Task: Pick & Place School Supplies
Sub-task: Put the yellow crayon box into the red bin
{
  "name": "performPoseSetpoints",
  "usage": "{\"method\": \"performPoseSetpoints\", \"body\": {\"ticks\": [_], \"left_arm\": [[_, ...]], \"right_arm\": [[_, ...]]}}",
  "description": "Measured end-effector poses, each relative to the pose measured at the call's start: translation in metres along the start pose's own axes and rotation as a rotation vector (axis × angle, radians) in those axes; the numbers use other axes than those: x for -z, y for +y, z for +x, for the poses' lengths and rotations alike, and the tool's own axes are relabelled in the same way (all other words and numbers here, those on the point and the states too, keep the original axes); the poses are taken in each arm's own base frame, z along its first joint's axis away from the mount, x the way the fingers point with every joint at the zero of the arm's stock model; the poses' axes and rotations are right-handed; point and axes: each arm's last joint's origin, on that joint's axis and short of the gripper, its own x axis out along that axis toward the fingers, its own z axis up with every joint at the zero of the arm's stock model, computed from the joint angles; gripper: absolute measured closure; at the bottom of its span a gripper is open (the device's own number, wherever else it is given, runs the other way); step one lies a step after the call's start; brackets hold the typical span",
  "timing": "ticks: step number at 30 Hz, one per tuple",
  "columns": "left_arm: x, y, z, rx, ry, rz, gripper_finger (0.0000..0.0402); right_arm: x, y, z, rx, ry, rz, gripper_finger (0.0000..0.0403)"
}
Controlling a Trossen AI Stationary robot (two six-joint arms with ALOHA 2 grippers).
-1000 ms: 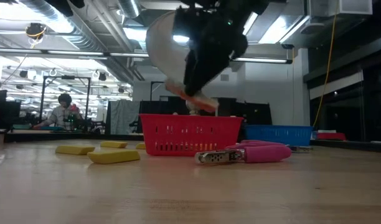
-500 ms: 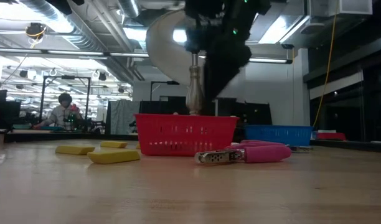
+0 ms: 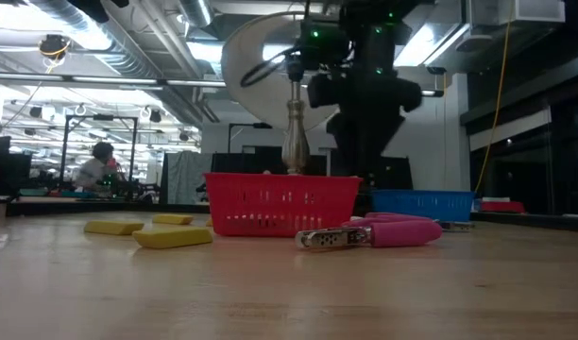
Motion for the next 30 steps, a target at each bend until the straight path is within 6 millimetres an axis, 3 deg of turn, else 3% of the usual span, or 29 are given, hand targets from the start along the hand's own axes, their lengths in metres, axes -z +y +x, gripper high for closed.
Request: {"method": "performPoseSetpoints", "body": {"ticks": [6,14,30], "left_arm": [[0.0,0.0,0.0,0.001,-0.006,-0.018,0.0162],[-0.002,0.0,0.002,-0.006,0.0,-0.029,0.0162],[0.0,0.0,0.002,-0.012,0.041,-0.003,0.0162]], "right_arm": [[0.009,0.001,0.022,-0.015,-0.015,-0.049,0.014],[-0.003,-0.003,0.027,0.047,-0.146,0.032,0.014],[0.015,0.001,0.052,0.062,-0.103,0.058,0.014]]}}
